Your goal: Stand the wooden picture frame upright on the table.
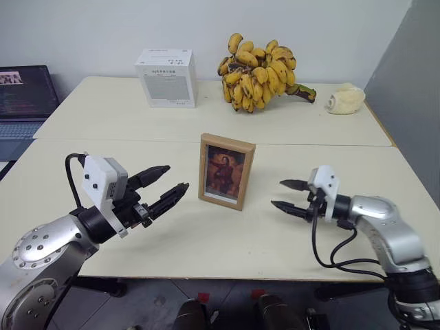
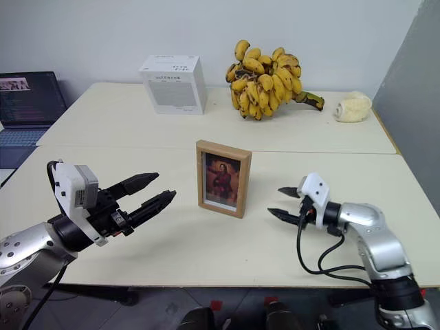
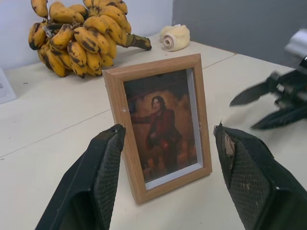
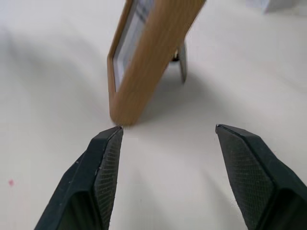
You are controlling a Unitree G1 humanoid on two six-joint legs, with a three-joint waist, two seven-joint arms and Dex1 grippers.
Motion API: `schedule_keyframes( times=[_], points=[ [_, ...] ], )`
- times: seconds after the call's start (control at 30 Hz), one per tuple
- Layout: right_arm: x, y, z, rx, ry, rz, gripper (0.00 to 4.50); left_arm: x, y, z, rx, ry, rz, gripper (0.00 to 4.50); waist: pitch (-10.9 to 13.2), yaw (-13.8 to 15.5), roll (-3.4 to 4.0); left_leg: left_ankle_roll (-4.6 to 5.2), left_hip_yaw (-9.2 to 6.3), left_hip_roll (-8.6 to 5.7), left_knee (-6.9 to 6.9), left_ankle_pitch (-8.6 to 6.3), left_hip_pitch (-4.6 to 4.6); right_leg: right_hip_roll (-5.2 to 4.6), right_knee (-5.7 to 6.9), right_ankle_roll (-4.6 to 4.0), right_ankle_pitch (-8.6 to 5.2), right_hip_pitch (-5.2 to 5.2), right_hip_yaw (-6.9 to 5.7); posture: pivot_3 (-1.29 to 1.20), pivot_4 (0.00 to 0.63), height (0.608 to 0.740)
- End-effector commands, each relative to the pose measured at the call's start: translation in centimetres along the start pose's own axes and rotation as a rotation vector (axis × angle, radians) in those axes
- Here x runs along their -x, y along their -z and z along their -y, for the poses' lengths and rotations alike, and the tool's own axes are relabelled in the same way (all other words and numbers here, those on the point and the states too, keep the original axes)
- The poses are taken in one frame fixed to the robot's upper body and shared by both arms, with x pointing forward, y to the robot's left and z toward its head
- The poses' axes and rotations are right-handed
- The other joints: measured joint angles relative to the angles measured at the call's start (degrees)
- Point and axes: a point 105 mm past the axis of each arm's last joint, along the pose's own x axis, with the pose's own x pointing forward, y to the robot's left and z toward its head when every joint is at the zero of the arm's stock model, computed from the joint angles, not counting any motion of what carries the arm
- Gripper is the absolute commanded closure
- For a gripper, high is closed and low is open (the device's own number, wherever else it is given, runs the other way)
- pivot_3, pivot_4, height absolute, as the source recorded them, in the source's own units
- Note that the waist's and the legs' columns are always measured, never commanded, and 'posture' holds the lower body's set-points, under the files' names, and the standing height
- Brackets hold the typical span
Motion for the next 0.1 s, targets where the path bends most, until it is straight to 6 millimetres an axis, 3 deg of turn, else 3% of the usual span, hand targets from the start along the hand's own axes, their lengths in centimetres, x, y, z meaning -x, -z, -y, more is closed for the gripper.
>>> schedule_keyframes(
  times=[0.03,0.1],
  points=[
    [0.85,-3.15,-0.66,-0.017,0.04,0.069,1.26,-0.36,-0.89,-0.25,-0.022,0.004,0.038,1.33,0.0,0.0,-0.03,0.0,0.0,0.0,-0.01,0.0,0.0,0.0,-0.04,0.0,0.0,0.01,0.0,0.0,0.15,0.74],
    [0.79,-3.79,-0.77,-0.039,0.061,0.089,1.26,-0.59,-1.08,0.06,-0.021,0.036,0.043,1.33,0.0,0.0,-0.03,0.0,0.0,0.0,-0.03,0.0,-0.03,0.0,-0.16,0.04,0.02,0.03,0.0,0.0,0.15,0.74]
  ],
)
